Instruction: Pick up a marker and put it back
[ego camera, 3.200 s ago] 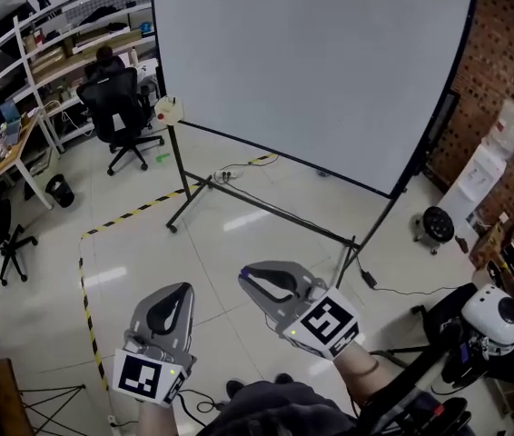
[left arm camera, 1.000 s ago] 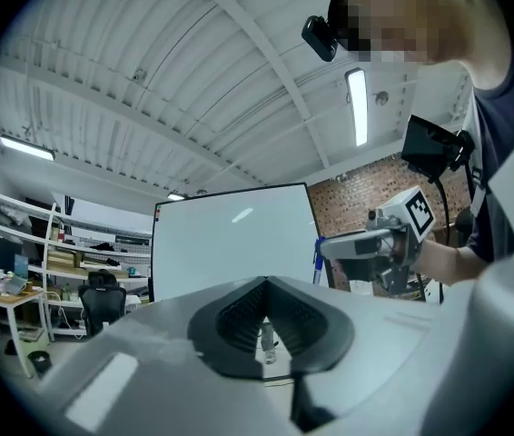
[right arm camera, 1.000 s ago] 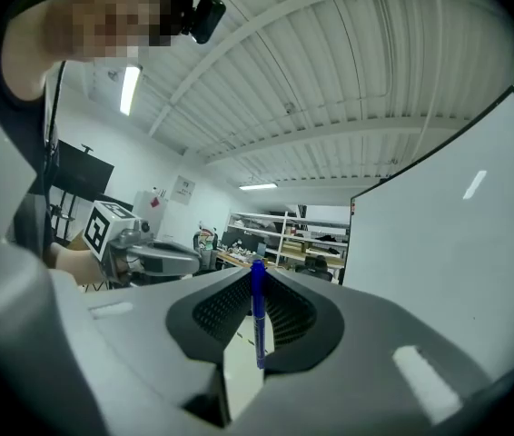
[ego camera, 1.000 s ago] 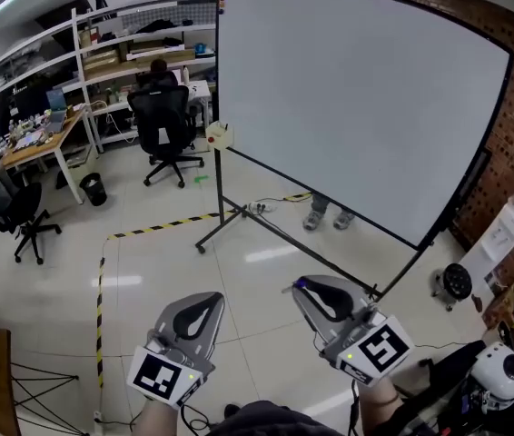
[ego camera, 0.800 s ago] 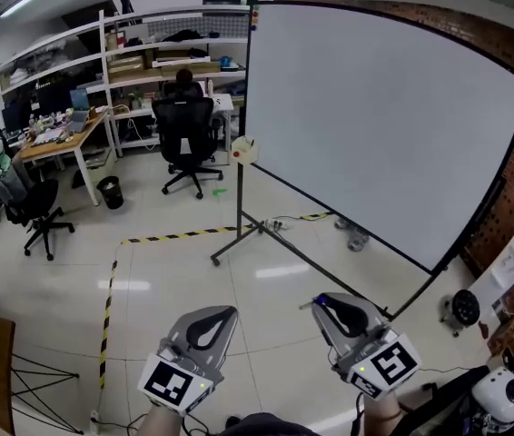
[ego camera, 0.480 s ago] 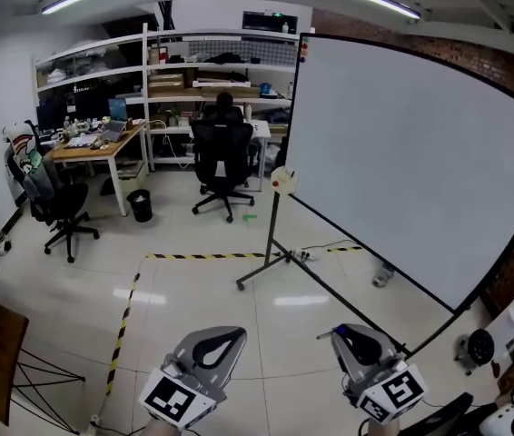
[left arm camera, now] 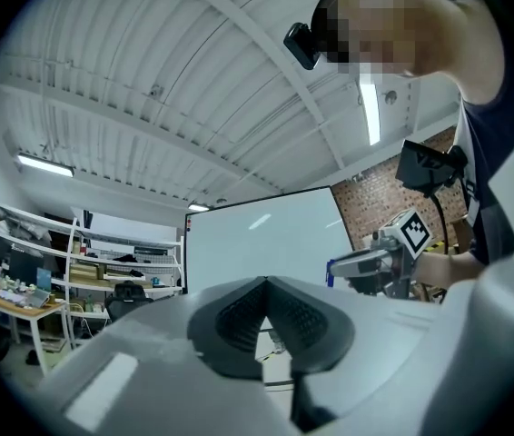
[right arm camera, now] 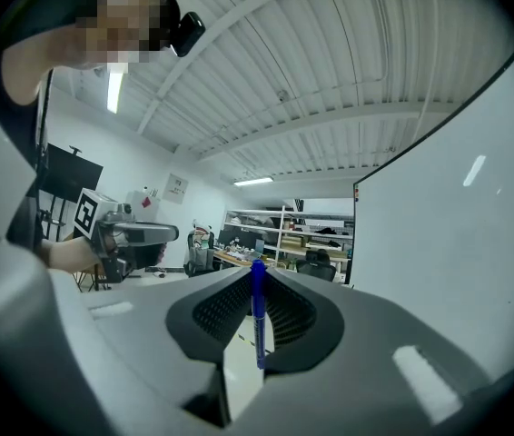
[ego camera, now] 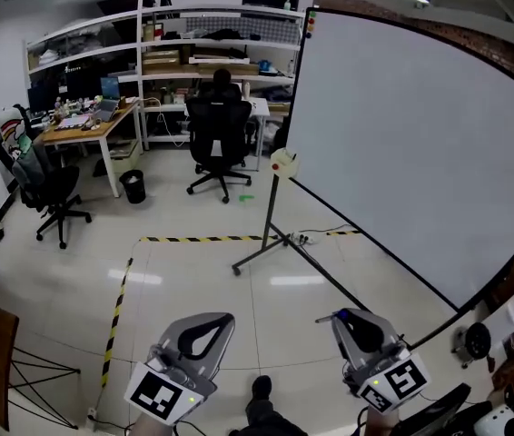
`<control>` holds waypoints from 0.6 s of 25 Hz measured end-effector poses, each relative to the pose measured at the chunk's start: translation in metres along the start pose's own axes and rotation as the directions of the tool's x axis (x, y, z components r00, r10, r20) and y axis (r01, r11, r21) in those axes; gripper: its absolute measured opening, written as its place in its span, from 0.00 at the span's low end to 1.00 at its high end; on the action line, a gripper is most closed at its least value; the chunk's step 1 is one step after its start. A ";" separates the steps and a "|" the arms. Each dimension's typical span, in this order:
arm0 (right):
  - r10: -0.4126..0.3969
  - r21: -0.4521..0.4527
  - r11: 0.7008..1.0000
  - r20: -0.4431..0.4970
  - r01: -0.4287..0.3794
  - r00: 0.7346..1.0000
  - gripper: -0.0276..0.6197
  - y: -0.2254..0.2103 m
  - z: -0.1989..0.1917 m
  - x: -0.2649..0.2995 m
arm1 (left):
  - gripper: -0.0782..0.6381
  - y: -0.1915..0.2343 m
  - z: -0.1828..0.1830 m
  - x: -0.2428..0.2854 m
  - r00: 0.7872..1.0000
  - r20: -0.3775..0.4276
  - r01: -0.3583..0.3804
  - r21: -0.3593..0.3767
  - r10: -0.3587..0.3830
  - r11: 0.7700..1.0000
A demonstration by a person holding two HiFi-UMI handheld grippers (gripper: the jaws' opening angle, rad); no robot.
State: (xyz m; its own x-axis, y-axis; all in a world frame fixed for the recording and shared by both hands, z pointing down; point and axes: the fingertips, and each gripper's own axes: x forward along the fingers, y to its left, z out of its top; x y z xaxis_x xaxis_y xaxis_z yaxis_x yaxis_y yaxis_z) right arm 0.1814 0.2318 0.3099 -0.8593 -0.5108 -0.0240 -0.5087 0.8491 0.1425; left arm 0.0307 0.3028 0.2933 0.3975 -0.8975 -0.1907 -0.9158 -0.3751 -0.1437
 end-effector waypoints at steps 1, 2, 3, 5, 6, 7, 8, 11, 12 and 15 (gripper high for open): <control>0.005 0.020 1.000 0.002 -0.005 1.000 0.11 -0.010 -0.004 0.010 | 0.11 0.008 -0.006 0.010 1.000 -0.012 -0.001 0.000 0.001 1.000; 0.010 0.042 0.999 0.005 -0.011 1.000 0.11 -0.020 -0.009 0.020 | 0.11 0.016 -0.014 0.021 1.000 -0.026 -0.004 -0.001 0.004 1.000; 0.014 0.063 0.998 0.008 -0.014 1.000 0.11 -0.031 -0.014 0.030 | 0.11 0.026 -0.021 0.031 0.999 -0.042 -0.009 -0.002 0.008 1.000; 0.014 0.094 0.995 0.011 -0.015 1.000 0.11 -0.055 -0.027 0.051 | 0.11 0.046 -0.033 0.056 0.998 -0.063 -0.017 -0.005 0.017 1.000; 0.013 0.106 0.994 0.009 -0.014 1.000 0.11 -0.067 -0.033 0.062 | 0.11 0.056 -0.038 0.070 0.997 -0.068 -0.019 -0.004 0.018 1.000; 0.011 0.117 0.993 0.007 -0.012 1.000 0.11 -0.080 -0.039 0.073 | 0.11 0.065 -0.042 0.086 0.997 -0.073 -0.017 -0.002 0.017 1.000; 0.010 0.128 0.992 0.003 -0.010 1.000 0.11 -0.094 -0.045 0.084 | 0.11 0.073 -0.047 0.102 0.997 -0.078 -0.012 -0.001 0.012 1.000; 0.021 0.152 0.988 -0.014 -0.018 1.000 0.11 -0.134 -0.056 0.119 | 0.11 0.092 -0.061 0.149 0.994 -0.107 0.013 0.011 -0.012 1.000; 0.026 0.153 0.988 -0.018 -0.023 1.000 0.11 -0.147 -0.058 0.131 | 0.11 0.099 -0.066 0.164 0.993 -0.118 0.019 0.019 -0.017 1.000; 0.034 0.151 0.988 -0.016 -0.031 0.999 0.11 -0.184 -0.061 0.162 | 0.11 0.120 -0.079 0.198 0.989 -0.150 0.016 0.034 -0.011 0.999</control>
State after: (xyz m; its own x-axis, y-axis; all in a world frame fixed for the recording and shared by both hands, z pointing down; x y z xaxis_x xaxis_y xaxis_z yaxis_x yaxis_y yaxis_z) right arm 0.1387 -0.0155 0.3403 -0.8752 -0.4837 -0.0036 -0.4837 0.8752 -0.0075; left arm -0.0049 0.0619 0.3154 0.3942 -0.9181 -0.0413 -0.9068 -0.3812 -0.1801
